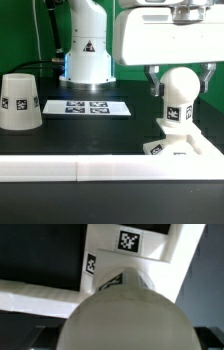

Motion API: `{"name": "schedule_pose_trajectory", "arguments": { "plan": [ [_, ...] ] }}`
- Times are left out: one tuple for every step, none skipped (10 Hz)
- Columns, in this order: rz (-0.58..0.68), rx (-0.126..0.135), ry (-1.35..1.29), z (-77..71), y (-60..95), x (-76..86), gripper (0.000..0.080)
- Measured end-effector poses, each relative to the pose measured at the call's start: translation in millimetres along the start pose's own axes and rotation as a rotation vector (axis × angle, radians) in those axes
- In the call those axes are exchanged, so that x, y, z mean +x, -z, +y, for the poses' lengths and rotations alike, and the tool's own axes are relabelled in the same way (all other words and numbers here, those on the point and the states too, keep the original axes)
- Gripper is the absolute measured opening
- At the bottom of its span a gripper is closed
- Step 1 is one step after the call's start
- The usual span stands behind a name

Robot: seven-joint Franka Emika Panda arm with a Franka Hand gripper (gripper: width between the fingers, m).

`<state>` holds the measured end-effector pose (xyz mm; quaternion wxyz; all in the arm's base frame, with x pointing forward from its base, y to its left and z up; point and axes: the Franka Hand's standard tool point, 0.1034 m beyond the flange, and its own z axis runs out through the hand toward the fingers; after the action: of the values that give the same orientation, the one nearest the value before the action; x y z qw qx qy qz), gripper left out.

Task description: Assemble lamp

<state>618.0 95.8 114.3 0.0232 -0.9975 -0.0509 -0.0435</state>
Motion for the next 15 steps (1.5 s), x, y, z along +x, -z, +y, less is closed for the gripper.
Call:
{"name": "schedule_pose_trajectory", "arguments": {
  "plan": [
    [0.001, 0.0, -0.058, 0.5, 0.3, 0.3, 0.0579],
    [0.001, 0.0, -0.134, 1.0, 0.4, 0.4, 0.0579],
    [0.0, -0.001, -0.252, 0.6, 0.6, -0.5, 0.0579],
    [-0.003, -0.005, -0.374, 0.4, 0.0, -3.0, 0.0579],
    [-0.012, -0.007, -0.458, -0.2, -0.5, -4.9, 0.0579],
    [-0.026, -0.004, -0.584, -0.5, -1.3, -7.4, 0.0579],
    [-0.034, -0.004, -0.67, -1.1, -2.0, -9.1, 0.0579],
    [-0.044, -0.001, -0.763, -3.1, -2.7, -10.5, 0.0579],
    [-0.056, 0.002, -0.861, -5.2, -2.8, -11.7, 0.0579],
    [-0.067, 0.0, -0.938, -7.3, -2.9, -12.3, 0.0579],
    [-0.081, 0.011, -1.056, -9.2, -2.9, -12.8, 0.0579],
    [-0.091, 0.026, -1.142, -8.7, -3.0, -12.5, 0.0579],
    [-0.1, 0.037, -1.195, -8.6, -3.0, -12.5, 0.0579],
    [-0.113, 0.05, -1.28, -9.2, -3.0, -12.6, 0.0579],
    [-0.122, 0.054, -1.328, -9.4, -3.2, -13.1, 0.0579]
  ]
}}
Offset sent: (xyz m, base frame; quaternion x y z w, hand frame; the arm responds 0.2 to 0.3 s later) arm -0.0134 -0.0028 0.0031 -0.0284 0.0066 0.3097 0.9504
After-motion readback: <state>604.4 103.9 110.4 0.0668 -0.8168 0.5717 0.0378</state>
